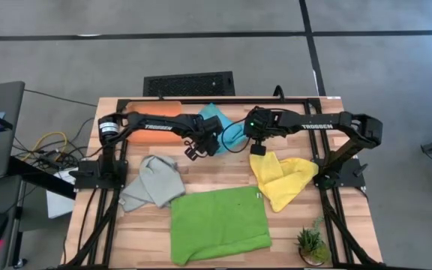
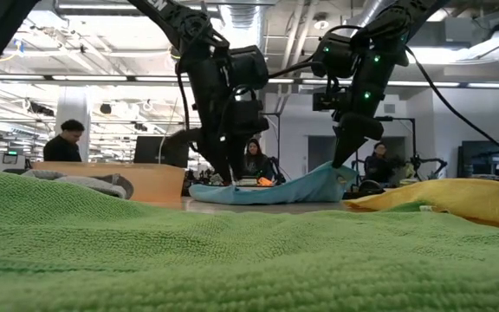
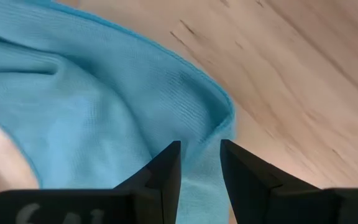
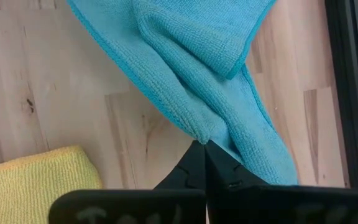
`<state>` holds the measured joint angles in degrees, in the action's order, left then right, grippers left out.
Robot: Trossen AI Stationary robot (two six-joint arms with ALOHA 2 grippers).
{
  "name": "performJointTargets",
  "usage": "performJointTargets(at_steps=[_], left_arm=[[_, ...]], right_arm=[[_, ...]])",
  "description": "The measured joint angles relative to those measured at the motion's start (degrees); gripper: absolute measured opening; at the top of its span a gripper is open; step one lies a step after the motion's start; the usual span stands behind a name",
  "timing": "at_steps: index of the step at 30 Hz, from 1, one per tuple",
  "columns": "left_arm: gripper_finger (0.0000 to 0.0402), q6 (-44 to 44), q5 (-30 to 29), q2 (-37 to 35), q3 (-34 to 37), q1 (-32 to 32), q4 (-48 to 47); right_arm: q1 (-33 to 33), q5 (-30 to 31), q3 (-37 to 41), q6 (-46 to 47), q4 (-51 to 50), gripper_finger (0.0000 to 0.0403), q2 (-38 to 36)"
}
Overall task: Fold microfiber towels
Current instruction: Fold the blue microfiber cloth
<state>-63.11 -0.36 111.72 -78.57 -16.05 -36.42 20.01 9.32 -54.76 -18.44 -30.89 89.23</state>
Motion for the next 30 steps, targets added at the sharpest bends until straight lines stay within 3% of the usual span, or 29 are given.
performJointTargets(at_steps=[19,30], left_arm=[[0.0105,-6.1,-11.0,2.8,-0.4,-0.1,-1.2],[0.0105,-4.4,-15.3,2.9,-0.4,-1.3,-2.8]], right_arm=[[0.5,0.0,0.0,0.0,0.0,0.0008,0.0],[0.5,0.0,0.0,0.0,-0.2,0.0008,0.0]])
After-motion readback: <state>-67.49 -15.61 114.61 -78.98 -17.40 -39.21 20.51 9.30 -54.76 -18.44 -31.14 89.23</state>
